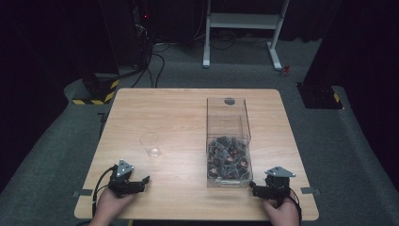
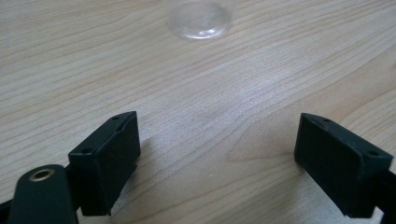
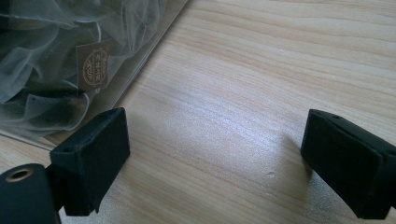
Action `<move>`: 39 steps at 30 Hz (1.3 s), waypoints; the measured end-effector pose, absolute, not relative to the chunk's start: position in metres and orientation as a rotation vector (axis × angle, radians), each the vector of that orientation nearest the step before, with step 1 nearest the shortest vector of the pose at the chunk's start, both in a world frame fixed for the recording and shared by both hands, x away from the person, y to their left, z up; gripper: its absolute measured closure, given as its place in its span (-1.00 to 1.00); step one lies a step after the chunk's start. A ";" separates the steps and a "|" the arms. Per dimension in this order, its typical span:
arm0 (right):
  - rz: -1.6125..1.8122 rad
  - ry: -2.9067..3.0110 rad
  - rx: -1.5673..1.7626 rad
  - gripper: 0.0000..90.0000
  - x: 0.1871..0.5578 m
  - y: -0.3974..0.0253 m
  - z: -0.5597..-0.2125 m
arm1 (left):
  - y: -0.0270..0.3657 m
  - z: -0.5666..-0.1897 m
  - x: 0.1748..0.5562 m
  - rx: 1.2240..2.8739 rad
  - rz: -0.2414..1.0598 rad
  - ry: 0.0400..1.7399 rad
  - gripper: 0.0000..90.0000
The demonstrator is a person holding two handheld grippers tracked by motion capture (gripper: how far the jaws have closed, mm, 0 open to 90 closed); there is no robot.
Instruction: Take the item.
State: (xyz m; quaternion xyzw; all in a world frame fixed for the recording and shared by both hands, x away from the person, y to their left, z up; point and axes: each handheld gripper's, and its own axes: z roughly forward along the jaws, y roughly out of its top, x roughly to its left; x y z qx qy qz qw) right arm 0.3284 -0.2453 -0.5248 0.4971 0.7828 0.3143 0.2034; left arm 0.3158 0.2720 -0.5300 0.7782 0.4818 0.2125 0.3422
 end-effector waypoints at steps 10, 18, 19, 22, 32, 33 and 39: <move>0.876 2.185 1.390 -0.83 0.328 -0.245 -0.525 | 0.272 -0.530 0.316 2.025 0.554 1.255 -0.68; 0.879 2.197 1.372 -0.83 0.329 -0.247 -0.525 | 0.270 -0.530 0.316 2.032 0.552 1.261 -0.71; 0.880 2.196 1.371 -0.83 0.328 -0.247 -0.525 | 0.270 -0.530 0.316 2.032 0.552 1.260 -0.71; 0.881 2.198 1.370 -0.83 0.328 -0.247 -0.525 | 0.270 -0.530 0.316 2.030 0.551 1.259 -0.72; 0.885 2.202 1.368 -0.83 0.328 -0.247 -0.525 | 0.271 -0.528 0.316 2.039 0.543 1.254 -0.66; 0.883 2.202 1.364 -0.83 0.328 -0.247 -0.525 | 0.271 -0.528 0.316 2.043 0.540 1.249 -0.65; 0.883 2.202 1.365 -0.83 0.328 -0.247 -0.525 | 0.271 -0.524 0.314 2.023 0.538 1.234 -0.62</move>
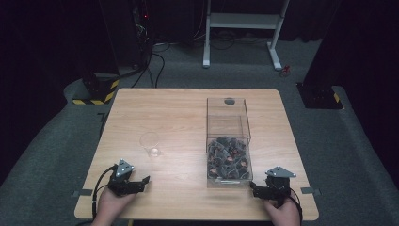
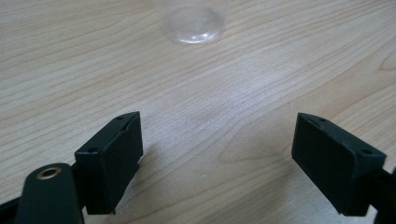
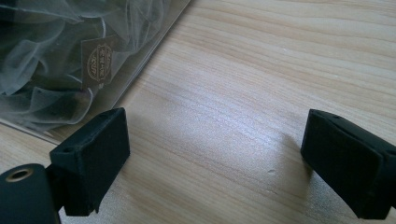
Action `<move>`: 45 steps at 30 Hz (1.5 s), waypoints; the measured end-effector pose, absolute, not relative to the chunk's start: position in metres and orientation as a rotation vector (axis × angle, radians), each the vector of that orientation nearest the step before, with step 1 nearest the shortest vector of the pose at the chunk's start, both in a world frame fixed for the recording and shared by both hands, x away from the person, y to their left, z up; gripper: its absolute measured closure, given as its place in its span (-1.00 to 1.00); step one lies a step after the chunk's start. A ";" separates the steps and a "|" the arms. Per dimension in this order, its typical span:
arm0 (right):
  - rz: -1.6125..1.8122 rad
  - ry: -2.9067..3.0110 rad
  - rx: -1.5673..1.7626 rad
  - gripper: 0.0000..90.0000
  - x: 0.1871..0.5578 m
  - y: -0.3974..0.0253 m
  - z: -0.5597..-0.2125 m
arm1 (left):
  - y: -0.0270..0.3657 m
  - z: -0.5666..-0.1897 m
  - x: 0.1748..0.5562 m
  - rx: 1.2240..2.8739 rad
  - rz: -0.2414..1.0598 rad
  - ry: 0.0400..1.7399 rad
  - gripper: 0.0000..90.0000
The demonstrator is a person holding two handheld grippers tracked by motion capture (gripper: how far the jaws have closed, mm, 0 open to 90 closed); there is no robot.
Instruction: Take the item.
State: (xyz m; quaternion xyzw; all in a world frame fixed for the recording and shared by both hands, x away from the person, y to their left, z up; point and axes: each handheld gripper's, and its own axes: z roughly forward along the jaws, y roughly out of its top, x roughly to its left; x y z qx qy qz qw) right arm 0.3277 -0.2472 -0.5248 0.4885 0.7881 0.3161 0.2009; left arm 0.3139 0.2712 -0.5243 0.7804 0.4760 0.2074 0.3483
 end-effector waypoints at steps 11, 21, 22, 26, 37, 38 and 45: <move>0.884 2.202 1.366 -0.83 0.328 -0.247 -0.525 | 0.270 -0.513 0.311 1.965 0.530 1.200 -0.58; 0.883 2.202 1.364 -0.83 0.328 -0.247 -0.525 | 0.260 -0.497 0.308 1.958 0.548 1.126 -0.57; 0.883 2.203 1.363 -0.83 0.328 -0.247 -0.525 | 0.259 -0.496 0.308 1.961 0.546 1.123 -0.57; 0.884 2.204 1.360 -0.83 0.328 -0.247 -0.525 | 0.257 -0.493 0.309 1.972 0.554 1.102 -0.57; 0.883 2.204 1.360 -0.83 0.328 -0.247 -0.525 | 0.244 -0.476 0.311 1.929 0.526 1.060 -0.56; 0.883 2.204 1.359 -0.83 0.328 -0.247 -0.525 | 0.242 -0.474 0.311 1.930 0.525 1.056 -0.56; 0.884 2.205 1.357 -0.83 0.328 -0.247 -0.525 | 0.234 -0.464 0.312 1.917 0.518 1.030 -0.55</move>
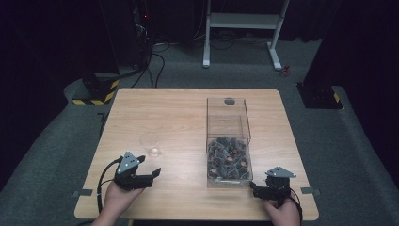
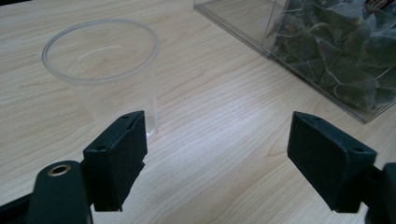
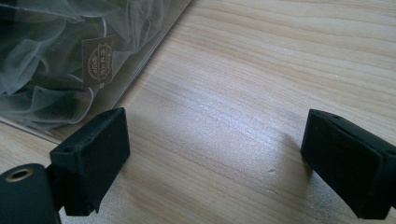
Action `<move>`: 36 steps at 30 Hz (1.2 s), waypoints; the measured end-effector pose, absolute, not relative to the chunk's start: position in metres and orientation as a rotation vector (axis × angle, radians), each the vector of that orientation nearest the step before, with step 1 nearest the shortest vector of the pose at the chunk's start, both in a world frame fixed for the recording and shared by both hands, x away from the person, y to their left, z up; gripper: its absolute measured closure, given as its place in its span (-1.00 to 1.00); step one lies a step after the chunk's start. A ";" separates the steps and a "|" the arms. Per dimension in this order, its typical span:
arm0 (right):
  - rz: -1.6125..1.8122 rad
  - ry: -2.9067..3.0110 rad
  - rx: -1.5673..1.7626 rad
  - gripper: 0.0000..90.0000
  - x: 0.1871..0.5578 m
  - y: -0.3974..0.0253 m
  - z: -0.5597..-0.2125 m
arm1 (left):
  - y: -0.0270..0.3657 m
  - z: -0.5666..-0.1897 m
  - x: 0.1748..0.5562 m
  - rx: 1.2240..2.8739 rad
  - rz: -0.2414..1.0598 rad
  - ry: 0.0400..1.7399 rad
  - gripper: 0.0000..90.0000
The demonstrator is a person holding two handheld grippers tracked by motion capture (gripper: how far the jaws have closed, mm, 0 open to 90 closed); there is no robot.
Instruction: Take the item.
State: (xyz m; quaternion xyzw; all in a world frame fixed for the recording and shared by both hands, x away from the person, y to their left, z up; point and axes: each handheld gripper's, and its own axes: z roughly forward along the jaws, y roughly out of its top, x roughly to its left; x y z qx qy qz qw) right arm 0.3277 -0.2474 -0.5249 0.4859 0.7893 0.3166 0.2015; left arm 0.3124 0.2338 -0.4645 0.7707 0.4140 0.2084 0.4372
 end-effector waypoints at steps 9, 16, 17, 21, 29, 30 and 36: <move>0.883 2.204 1.359 -0.83 0.328 -0.247 -0.525 | 0.225 -0.460 0.314 1.898 0.507 1.020 -0.54; 0.884 2.205 1.356 -0.83 0.328 -0.247 -0.525 | 0.217 -0.454 0.315 1.901 0.497 1.010 -0.54; 0.884 2.205 1.357 -0.83 0.328 -0.247 -0.525 | 0.216 -0.453 0.316 1.908 0.501 1.002 -0.54; 0.884 2.205 1.357 -0.83 0.328 -0.247 -0.525 | 0.212 -0.451 0.320 1.892 0.488 0.994 -0.53; 0.884 2.204 1.358 -0.83 0.328 -0.247 -0.525 | 0.203 -0.451 0.323 1.875 0.482 0.984 -0.53; 0.883 2.204 1.360 -0.83 0.328 -0.247 -0.525 | 0.202 -0.450 0.324 1.875 0.483 0.977 -0.53; 0.883 2.204 1.360 -0.83 0.327 -0.247 -0.525 | 0.193 -0.445 0.327 1.866 0.490 0.951 -0.51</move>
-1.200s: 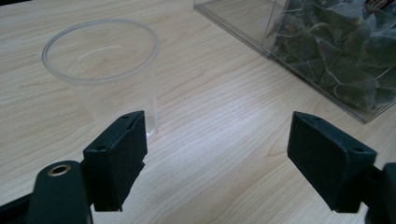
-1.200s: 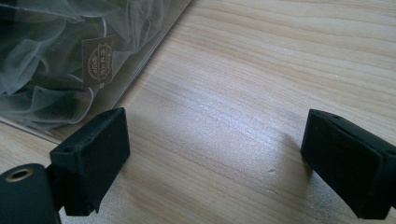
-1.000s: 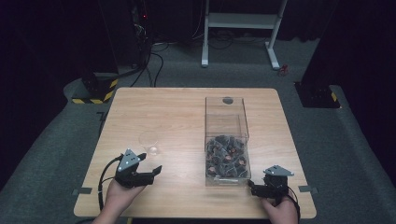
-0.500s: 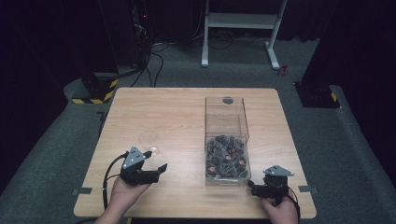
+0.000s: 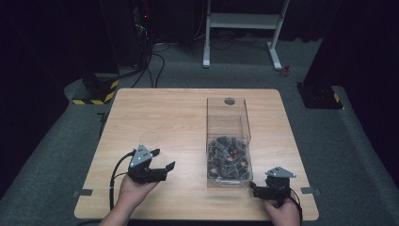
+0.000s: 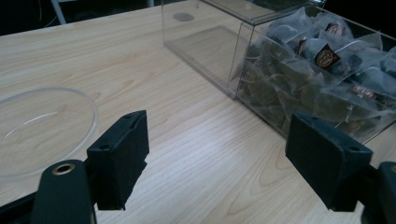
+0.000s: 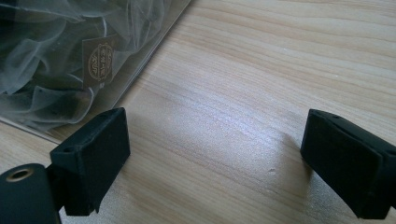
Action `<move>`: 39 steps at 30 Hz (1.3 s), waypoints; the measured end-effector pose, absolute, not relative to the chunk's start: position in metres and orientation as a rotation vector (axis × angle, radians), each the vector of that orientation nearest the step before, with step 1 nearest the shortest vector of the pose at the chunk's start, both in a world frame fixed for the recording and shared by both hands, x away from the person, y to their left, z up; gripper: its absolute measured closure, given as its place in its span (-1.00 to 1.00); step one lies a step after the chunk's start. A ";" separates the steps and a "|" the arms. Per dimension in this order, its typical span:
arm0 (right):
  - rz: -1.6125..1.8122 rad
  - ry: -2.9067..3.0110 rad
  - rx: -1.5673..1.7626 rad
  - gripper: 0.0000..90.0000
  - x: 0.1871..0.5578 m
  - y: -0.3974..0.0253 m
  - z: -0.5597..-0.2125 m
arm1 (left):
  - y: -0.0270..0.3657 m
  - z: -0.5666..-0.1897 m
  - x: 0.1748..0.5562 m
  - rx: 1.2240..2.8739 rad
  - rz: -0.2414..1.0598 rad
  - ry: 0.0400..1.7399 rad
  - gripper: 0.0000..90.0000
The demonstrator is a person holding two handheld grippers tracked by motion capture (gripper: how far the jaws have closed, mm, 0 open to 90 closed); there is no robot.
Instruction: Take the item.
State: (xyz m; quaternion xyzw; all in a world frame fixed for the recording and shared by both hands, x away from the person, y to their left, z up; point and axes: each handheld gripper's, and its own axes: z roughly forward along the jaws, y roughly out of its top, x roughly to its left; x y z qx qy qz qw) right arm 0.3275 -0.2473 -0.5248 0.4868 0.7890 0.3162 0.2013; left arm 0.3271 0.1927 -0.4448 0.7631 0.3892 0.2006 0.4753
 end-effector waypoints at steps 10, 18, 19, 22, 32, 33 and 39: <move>0.883 2.204 1.360 -0.83 0.327 -0.247 -0.525 | 0.182 -0.440 0.330 1.856 0.489 0.925 -0.49; 0.883 2.204 1.360 -0.83 0.327 -0.247 -0.525 | 0.171 -0.438 0.330 1.855 0.485 0.906 -0.47; 0.883 2.204 1.360 -0.83 0.327 -0.247 -0.525 | 0.170 -0.438 0.329 1.857 0.484 0.905 -0.47; 0.883 2.204 1.360 -0.83 0.327 -0.247 -0.525 | 0.167 -0.437 0.330 1.858 0.484 0.899 -0.46; 0.883 2.204 1.360 -0.83 0.327 -0.247 -0.525 | 0.155 -0.432 0.333 1.856 0.466 0.874 -0.42; 0.883 2.204 1.360 -0.83 0.327 -0.247 -0.525 | 0.155 -0.432 0.333 1.856 0.466 0.874 -0.42; 0.884 2.204 1.358 -0.83 0.328 -0.247 -0.525 | 0.150 -0.430 0.333 1.862 0.459 0.859 -0.41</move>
